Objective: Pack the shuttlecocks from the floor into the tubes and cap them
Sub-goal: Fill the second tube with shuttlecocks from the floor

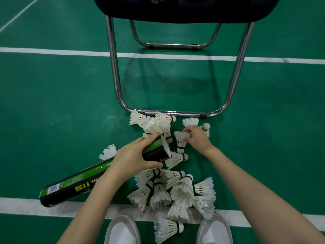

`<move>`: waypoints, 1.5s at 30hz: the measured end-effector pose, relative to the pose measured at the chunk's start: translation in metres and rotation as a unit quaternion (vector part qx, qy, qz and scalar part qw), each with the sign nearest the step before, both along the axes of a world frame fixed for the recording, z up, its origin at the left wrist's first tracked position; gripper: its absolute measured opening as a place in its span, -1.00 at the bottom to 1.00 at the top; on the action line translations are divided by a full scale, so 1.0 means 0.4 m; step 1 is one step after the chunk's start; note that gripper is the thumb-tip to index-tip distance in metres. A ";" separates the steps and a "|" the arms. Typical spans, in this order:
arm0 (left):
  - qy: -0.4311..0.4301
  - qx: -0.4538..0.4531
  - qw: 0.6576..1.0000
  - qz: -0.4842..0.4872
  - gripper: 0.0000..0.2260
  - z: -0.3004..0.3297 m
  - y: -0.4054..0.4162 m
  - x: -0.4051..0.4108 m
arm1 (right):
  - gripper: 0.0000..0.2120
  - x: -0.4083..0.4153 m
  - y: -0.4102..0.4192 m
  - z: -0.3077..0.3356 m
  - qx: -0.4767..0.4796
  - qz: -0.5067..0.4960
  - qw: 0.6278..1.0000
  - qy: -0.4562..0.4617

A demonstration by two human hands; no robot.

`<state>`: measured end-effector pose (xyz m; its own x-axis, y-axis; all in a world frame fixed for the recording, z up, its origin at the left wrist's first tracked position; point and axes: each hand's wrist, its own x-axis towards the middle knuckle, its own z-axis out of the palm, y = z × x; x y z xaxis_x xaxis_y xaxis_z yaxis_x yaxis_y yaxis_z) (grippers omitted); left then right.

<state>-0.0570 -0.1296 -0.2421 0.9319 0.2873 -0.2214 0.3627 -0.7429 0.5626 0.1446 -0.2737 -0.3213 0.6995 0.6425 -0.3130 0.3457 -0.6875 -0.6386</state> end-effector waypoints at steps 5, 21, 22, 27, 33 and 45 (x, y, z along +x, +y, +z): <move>0.001 0.013 1.000 0.002 -0.24 -0.011 -0.012 -0.003 | -0.80 -0.026 -0.029 0.000 0.030 -0.048 0.998 0.016; -0.001 0.020 1.000 0.022 -0.26 -0.035 -0.044 -0.021 | -0.92 -0.206 -0.119 0.168 0.177 -0.183 0.966 0.051; -0.002 0.022 1.000 0.020 -0.26 -0.036 -0.047 -0.024 | -0.92 -0.217 -0.122 0.169 0.182 -0.190 0.963 0.062; -0.001 0.028 1.000 0.003 -0.25 -0.043 -0.062 -0.037 | -0.94 -0.246 -0.142 0.166 0.230 -0.225 0.941 0.103; -0.008 0.030 0.999 -0.010 -0.25 -0.045 -0.081 -0.042 | -0.96 -0.303 -0.129 0.148 0.269 -0.220 0.918 0.192; -0.027 0.059 0.998 -0.028 -0.32 -0.054 -0.093 -0.050 | -0.79 -0.381 -0.095 0.133 0.233 -0.134 0.937 0.224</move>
